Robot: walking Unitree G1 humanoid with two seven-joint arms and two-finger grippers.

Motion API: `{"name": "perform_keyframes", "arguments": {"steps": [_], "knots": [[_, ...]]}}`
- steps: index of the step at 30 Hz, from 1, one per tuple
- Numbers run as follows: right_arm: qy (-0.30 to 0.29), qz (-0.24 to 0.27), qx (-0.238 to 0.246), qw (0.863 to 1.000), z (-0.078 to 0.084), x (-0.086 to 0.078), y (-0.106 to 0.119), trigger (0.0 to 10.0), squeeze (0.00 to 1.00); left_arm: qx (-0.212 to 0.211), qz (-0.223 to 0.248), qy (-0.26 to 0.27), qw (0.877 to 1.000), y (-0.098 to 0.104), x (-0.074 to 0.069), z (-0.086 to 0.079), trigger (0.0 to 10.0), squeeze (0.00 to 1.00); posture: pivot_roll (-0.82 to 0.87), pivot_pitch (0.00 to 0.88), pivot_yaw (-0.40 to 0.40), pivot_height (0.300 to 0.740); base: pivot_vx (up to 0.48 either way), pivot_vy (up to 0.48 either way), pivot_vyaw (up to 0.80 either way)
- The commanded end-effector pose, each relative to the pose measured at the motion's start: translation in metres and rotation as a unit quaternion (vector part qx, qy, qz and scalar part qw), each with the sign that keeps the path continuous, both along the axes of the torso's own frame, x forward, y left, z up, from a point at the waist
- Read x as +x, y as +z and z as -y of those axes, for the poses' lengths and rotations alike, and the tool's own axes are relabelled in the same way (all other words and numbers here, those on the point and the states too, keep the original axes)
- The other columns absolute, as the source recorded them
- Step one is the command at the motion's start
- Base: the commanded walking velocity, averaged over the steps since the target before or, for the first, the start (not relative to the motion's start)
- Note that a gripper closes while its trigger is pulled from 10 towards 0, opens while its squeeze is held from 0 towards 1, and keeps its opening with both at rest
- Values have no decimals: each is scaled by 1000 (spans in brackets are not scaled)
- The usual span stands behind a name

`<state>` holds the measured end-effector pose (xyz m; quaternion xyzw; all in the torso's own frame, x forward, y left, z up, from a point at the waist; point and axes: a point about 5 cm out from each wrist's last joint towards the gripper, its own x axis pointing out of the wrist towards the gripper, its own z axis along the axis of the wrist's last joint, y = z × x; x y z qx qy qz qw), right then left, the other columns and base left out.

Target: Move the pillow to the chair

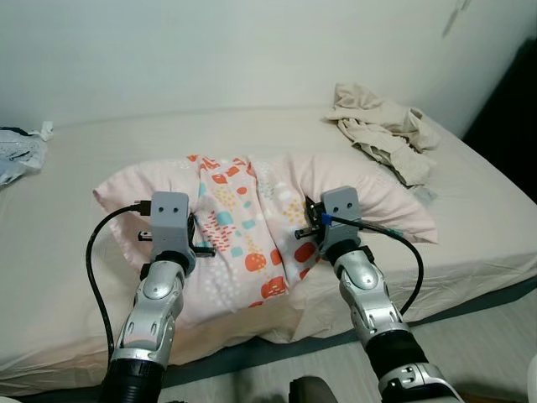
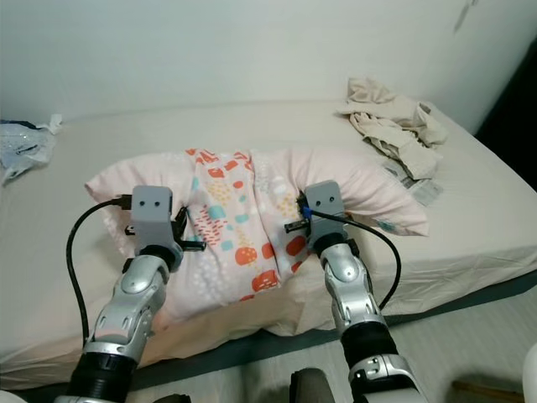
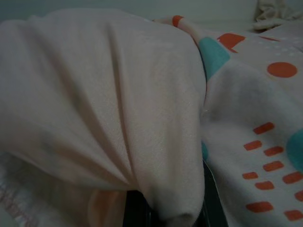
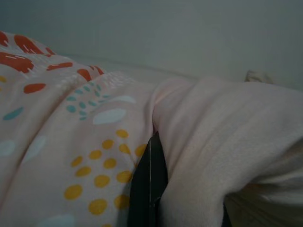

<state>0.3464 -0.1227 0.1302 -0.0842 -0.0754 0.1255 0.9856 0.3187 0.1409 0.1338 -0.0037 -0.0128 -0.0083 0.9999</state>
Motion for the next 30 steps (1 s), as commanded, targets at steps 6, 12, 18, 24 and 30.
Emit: {"name": "perform_keyframes", "arguments": {"steps": [6, 12, 18, 24, 30], "knots": [[46, 22, 8, 999, -14, -1, 15, 10000, 0, 2, 29, -13, 999, 6, -2, 7, 10000, 0, -46, 35, -83, 640, 0, 0, 0], [62, 25, 21, 998, -18, -3, 18, 10000, 0, 1, 34, -21, 999, 7, -2, 11, 10000, 0, -50, 44, -78, 660, 0, 0, 0], [59, 29, 17, 998, -17, -3, 20, 10000, 0, 1, 34, -27, 999, 7, -1, 13, 10000, 0, -54, 45, -73, 685, 0, 0, 0], [59, 29, 16, 998, -15, -5, 22, 10000, 0, -2, 36, -32, 999, 8, 0, 16, 10000, 0, -59, 48, -69, 715, 0, 0, 0], [60, 31, 16, 998, -16, -4, 23, 10000, 0, -1, 36, -33, 999, 8, 0, 16, 10000, 0, -59, 49, -70, 740, 0, 0, 0]]}}
